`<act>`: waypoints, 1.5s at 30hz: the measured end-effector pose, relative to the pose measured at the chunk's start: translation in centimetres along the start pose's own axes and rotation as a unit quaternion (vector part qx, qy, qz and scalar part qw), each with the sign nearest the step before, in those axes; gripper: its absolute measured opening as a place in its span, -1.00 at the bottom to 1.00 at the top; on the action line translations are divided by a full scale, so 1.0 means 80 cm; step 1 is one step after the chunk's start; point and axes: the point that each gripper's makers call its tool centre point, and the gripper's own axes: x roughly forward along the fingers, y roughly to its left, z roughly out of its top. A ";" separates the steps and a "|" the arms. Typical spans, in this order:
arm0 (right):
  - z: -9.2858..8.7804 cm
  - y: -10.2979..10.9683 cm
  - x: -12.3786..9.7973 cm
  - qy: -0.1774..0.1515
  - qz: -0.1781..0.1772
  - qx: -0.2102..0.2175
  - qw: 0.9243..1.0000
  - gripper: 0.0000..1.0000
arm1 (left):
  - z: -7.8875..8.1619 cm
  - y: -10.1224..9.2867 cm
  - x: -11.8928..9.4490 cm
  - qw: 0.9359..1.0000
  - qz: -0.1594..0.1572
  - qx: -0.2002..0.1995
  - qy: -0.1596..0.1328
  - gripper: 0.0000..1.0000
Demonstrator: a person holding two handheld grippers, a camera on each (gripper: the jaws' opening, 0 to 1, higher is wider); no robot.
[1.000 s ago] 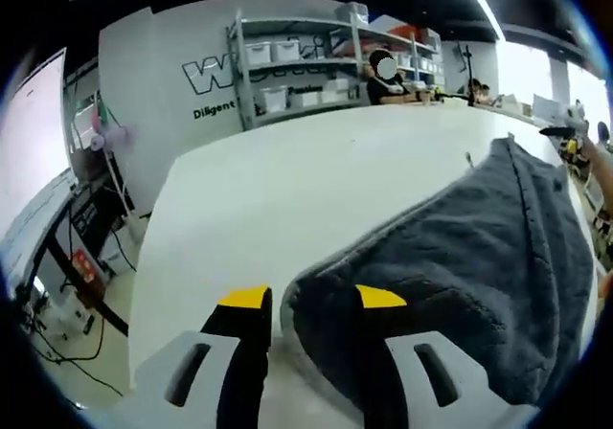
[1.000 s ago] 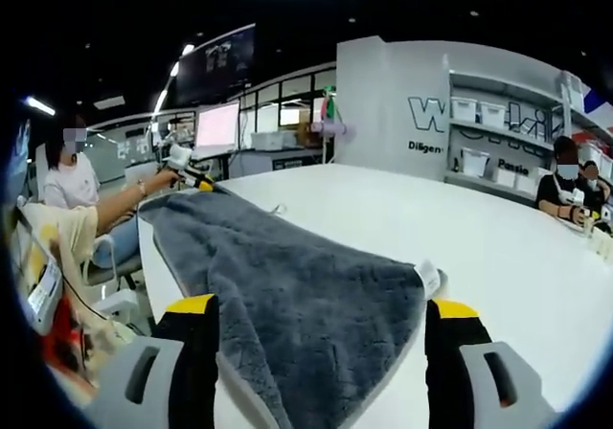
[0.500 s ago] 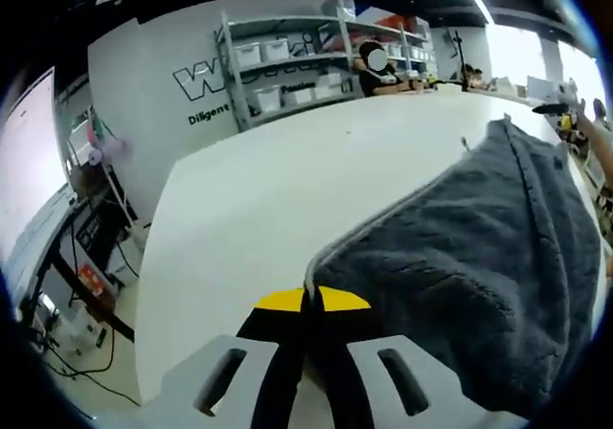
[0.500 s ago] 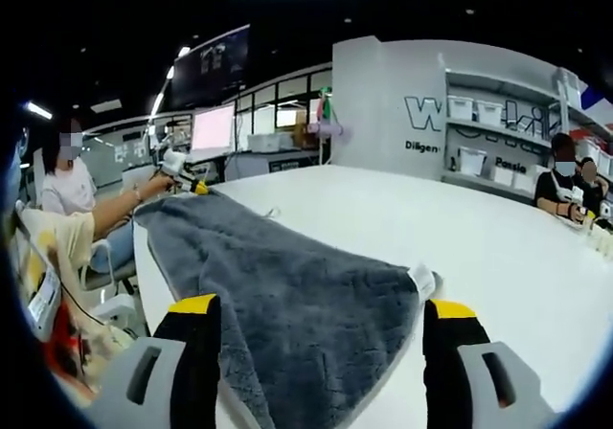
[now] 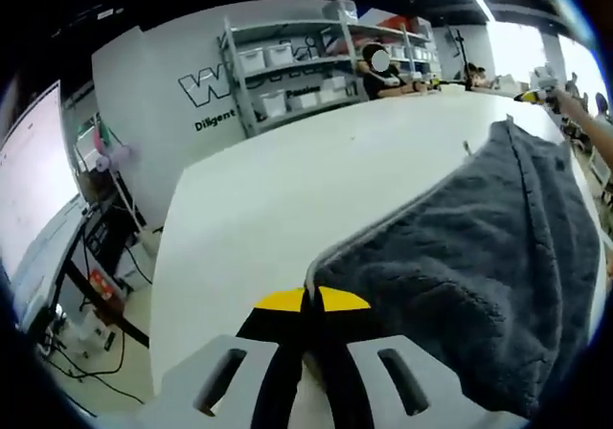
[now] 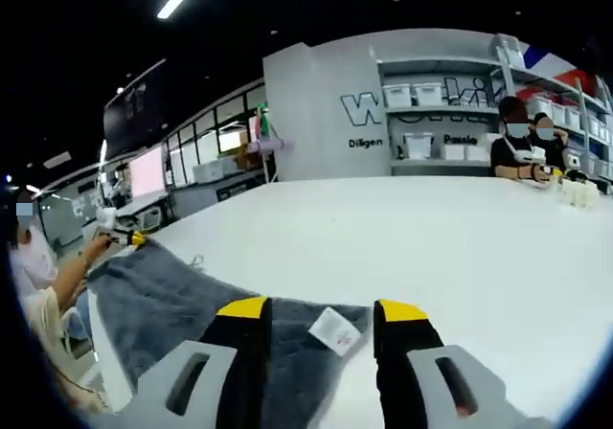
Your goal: Fold the towel on the table until its edges align and the towel forms a compact rectangular stack.
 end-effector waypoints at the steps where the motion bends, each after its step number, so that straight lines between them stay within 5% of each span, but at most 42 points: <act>1: -0.001 -0.017 0.010 0.010 -0.021 0.008 1.000 -0.27 | 0.000 0.001 0.000 1.000 0.000 0.000 0.001 -0.95; 10: -0.035 -0.083 0.069 0.089 -0.076 0.050 0.992 -0.44 | 0.004 0.000 -0.002 1.000 0.007 0.014 0.013 -0.95; 17: -0.063 -0.070 0.097 0.129 -0.052 0.060 0.988 -0.45 | 0.005 -0.005 -0.001 0.999 0.007 0.039 0.024 -0.95; 23: -0.066 -0.060 0.107 0.140 -0.032 0.066 0.987 -0.77 | 0.003 -0.006 -0.003 0.999 0.006 0.035 0.027 -0.95; 27: -0.075 -0.050 0.101 0.150 -0.029 0.014 0.988 -0.95 | 0.004 -0.002 -0.002 0.999 0.010 0.033 0.027 -0.96; 36: -0.043 -0.048 0.090 0.112 -0.046 -0.096 0.988 -0.98 | 0.017 0.011 -0.008 0.999 0.028 0.045 0.013 -0.97; 45: 0.011 -0.055 0.083 0.071 -0.084 -0.145 0.983 -0.99 | 0.043 0.027 -0.010 0.998 0.043 0.047 0.002 -0.97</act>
